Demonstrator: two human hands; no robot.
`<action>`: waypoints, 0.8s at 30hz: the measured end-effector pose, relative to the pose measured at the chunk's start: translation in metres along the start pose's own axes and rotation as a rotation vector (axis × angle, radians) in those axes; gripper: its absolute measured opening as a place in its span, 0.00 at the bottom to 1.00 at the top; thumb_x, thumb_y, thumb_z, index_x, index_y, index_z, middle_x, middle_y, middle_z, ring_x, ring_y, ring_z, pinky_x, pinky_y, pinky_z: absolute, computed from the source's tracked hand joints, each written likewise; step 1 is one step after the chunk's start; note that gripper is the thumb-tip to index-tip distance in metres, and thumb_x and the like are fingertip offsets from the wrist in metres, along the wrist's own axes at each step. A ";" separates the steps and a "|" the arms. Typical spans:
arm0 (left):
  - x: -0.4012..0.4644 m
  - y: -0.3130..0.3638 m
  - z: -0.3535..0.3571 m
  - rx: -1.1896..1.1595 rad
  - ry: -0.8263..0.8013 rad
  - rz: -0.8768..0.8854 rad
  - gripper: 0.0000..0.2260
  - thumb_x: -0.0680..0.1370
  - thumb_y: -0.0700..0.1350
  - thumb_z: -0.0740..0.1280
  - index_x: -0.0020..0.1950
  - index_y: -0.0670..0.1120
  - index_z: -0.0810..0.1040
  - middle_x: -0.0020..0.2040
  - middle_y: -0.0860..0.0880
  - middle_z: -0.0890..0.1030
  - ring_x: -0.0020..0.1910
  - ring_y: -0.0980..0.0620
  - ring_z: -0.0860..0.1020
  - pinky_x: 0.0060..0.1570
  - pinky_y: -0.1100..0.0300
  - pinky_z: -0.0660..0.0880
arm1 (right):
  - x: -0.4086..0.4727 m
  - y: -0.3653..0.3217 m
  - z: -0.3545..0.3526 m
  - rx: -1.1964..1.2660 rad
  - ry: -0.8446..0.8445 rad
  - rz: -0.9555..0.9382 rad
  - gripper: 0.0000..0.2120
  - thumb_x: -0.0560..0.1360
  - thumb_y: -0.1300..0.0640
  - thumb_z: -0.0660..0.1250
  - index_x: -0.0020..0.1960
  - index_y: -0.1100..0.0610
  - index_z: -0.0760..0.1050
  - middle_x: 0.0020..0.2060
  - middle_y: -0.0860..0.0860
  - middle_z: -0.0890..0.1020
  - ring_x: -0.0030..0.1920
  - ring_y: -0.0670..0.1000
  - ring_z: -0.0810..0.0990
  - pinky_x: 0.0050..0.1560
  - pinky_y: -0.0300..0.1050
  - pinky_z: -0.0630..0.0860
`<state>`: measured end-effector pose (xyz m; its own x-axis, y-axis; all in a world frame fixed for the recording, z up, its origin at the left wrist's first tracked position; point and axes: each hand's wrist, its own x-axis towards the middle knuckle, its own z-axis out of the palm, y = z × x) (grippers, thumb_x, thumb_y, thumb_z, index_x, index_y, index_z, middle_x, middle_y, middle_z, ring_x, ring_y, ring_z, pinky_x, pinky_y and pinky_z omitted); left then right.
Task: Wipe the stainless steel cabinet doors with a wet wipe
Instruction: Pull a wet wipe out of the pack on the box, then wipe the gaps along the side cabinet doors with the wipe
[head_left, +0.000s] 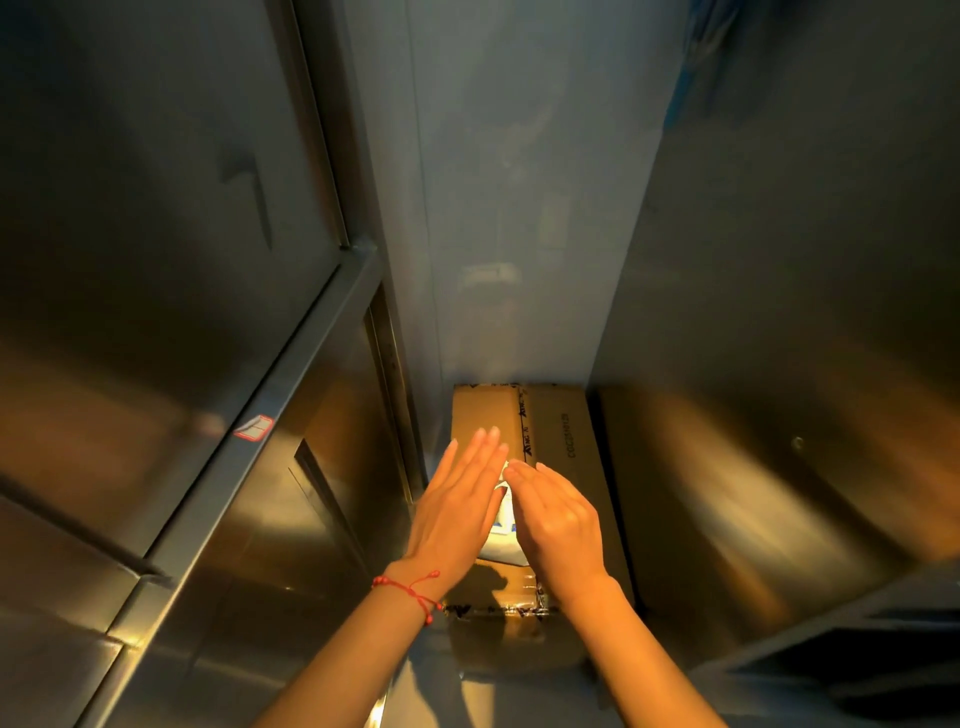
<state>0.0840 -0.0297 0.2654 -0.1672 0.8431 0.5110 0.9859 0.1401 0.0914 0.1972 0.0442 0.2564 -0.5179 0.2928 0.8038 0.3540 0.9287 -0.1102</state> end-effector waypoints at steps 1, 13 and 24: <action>0.001 0.003 -0.003 0.001 0.011 0.000 0.20 0.72 0.43 0.73 0.62 0.40 0.78 0.63 0.42 0.77 0.63 0.45 0.75 0.60 0.44 0.65 | 0.001 -0.002 -0.005 -0.002 -0.001 0.004 0.22 0.83 0.59 0.52 0.47 0.63 0.83 0.45 0.56 0.85 0.46 0.51 0.85 0.56 0.42 0.75; -0.003 0.034 -0.020 -0.139 0.015 -0.016 0.26 0.63 0.36 0.79 0.59 0.41 0.80 0.60 0.43 0.79 0.60 0.44 0.77 0.61 0.47 0.66 | -0.009 -0.010 -0.048 -0.050 0.017 0.064 0.08 0.78 0.58 0.65 0.56 0.60 0.76 0.46 0.55 0.85 0.46 0.50 0.85 0.57 0.41 0.74; -0.004 0.075 -0.031 -0.205 0.074 0.121 0.25 0.60 0.36 0.80 0.57 0.40 0.81 0.58 0.41 0.80 0.57 0.40 0.79 0.56 0.43 0.68 | -0.031 -0.008 -0.097 -0.169 0.039 0.254 0.27 0.84 0.51 0.47 0.46 0.61 0.82 0.41 0.52 0.84 0.39 0.51 0.83 0.43 0.43 0.81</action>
<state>0.1585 -0.0388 0.2966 -0.0550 0.8059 0.5895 0.9783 -0.0746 0.1933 0.2856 0.0055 0.2893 -0.3674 0.4986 0.7851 0.5942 0.7752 -0.2143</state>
